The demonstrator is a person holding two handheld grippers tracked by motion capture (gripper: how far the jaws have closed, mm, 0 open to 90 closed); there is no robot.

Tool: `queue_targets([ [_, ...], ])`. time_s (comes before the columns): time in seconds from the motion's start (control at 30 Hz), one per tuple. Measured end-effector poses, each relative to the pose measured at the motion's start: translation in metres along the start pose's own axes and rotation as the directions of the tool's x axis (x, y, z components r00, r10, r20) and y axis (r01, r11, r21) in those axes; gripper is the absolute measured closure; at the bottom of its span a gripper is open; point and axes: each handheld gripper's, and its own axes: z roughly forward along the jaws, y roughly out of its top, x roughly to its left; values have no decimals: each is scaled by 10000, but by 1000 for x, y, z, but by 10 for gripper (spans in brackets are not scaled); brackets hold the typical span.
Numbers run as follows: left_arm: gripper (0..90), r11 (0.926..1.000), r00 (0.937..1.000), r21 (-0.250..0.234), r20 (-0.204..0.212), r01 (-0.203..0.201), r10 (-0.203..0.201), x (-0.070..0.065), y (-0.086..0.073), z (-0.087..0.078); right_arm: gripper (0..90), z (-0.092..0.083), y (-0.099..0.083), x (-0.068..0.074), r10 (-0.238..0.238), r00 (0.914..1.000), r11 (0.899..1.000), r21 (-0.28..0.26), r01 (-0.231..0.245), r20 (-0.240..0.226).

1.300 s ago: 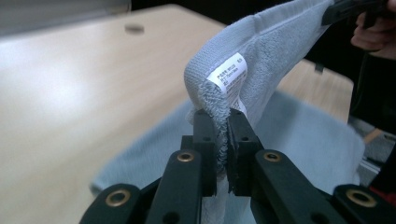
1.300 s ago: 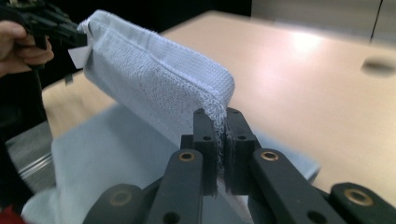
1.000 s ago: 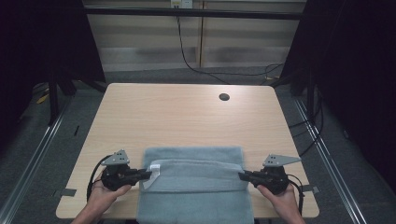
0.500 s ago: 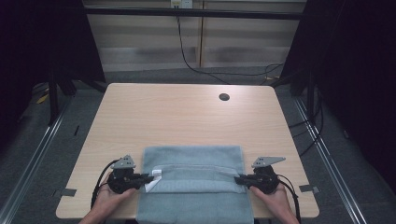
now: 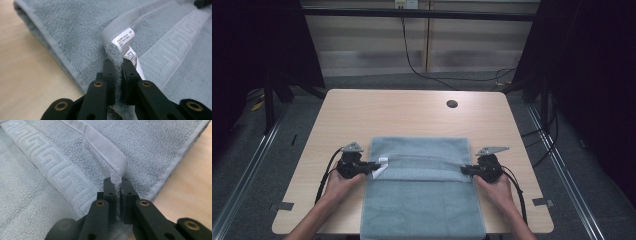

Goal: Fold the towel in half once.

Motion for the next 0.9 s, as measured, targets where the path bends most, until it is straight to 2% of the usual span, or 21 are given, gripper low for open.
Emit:
queue_targets([
  [0.07, 833, 9999, 9995, 30, -296, -107, 108, 3, 6, 4, 858, 5, 3, -7, 336, 9994, 9992, -221, -338, -94],
  [0.13, 833, 9997, 9980, 78, -578, -233, 237, 5, 12, 8, 858, 9, 8, -9, 290, 9996, 9994, -192, -289, 54],
  [0.27, 833, 10000, 9975, -6, -707, 24, -25, 16, 23, 16, 858, 15, 17, -18, 430, 9989, 9987, -264, -425, 201],
  [0.37, 833, 9999, 9953, 114, -960, -122, 133, 21, 34, 23, 858, 21, 26, -25, 465, 9981, 9988, -178, -458, 415],
  [0.43, 833, 10000, 9945, 69, -1050, 5, 3, 26, 40, 28, 858, 25, 30, -32, 665, 9970, 9975, -251, -655, 399],
  [0.53, 832, 10000, 9928, 80, -1194, -5, 15, 33, 47, 33, 858, 31, 38, -39, 687, 9965, 9973, -304, -673, 486],
  [0.63, 832, 10000, 9923, -10, -1238, 38, -39, 40, 52, 36, 858, 36, 45, -42, 677, 9956, 9976, -221, -664, 654],
  [0.7, 832, 9994, 9938, -92, -1059, 335, -343, 45, 54, 39, 857, 38, 49, -45, 677, 9949, 9976, -213, -663, 746],
  [0.77, 832, 9998, 9922, -19, -1229, 222, -223, 48, 59, 41, 857, 41, 55, -47, 756, 9933, 9971, -80, -752, 878],
  [0.83, 831, 9999, 9875, 66, -1571, 102, -90, 49, 64, 44, 857, 46, 61, -49, 590, 9914, 9982, -26, -591, 1167],
  [0.9, 831, 9998, 9862, 63, -1645, 187, -174, 51, 67, 46, 857, 50, 67, -51, 694, 9891, 9975, 47, -706, 1296],
])
